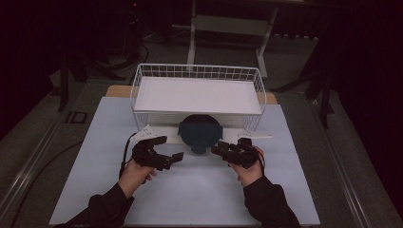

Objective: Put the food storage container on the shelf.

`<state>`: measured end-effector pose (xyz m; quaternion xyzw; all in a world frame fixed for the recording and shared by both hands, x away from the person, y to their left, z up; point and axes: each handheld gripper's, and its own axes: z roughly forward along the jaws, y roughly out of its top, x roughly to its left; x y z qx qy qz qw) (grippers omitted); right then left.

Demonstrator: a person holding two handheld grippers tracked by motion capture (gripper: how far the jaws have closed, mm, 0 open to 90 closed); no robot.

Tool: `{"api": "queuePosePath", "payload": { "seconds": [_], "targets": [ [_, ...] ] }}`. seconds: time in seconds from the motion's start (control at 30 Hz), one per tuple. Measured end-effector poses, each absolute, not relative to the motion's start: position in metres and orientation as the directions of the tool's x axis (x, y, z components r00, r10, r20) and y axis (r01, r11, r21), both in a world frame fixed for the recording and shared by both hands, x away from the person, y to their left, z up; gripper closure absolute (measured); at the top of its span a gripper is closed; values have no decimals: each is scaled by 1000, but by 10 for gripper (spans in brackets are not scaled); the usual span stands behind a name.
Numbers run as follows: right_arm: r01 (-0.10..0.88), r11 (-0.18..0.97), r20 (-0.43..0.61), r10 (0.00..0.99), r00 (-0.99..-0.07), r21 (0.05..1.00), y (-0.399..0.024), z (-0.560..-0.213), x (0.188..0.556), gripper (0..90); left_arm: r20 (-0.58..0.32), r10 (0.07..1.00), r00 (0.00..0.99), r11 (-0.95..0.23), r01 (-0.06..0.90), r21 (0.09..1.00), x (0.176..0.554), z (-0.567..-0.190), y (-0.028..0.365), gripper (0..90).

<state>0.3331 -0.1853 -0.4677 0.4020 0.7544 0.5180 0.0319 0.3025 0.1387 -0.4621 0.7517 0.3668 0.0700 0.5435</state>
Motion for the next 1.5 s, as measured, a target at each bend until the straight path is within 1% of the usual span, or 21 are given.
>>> {"api": "queuePosePath", "payload": {
  "seconds": [0.03, 0.1, 0.3, 0.37, 0.47, 0.53, 0.73, 0.83, 1.07, 1.5],
  "targets": [
    [577, 145, 371, 637, -676, 804, -184, -469, 331, 587, -291, 623, 726, -143, 472, 870, 299, -461, 139, 0],
    [583, 164, 367, 635, -679, 796, -179, -472, 328, 645, -286, 620, 731, -150, 468, 871, 294, -461, 140, 0],
    [600, 206, 362, 633, -684, 773, -166, -483, 322, 775, -266, 619, 739, -159, 450, 879, 280, -465, 143, 0],
    [601, 219, 357, 633, -687, 768, -162, -486, 322, 832, -271, 613, 742, -152, 448, 881, 275, -467, 144, 0],
    [606, 239, 346, 641, -686, 759, -155, -489, 321, 890, -271, 608, 746, -151, 443, 884, 269, -473, 144, 0],
    [607, 248, 337, 648, -683, 755, -152, -491, 322, 896, -248, 609, 753, -165, 426, 890, 266, -474, 145, 0],
    [603, 262, 313, 664, -679, 754, -145, -496, 326, 898, -247, 605, 757, -151, 414, 898, 265, -476, 144, 0],
    [605, 260, 307, 674, -672, 752, -143, -498, 330, 899, -229, 607, 761, -161, 399, 903, 264, -478, 143, 0],
    [604, 259, 308, 673, -672, 753, -138, -500, 334, 898, -237, 609, 757, -152, 404, 902, 264, -484, 144, 0],
    [596, 250, 295, 686, -665, 763, -131, -500, 350, 898, -221, 608, 762, -151, 384, 911, 266, -483, 143, 0]
  ]
}}
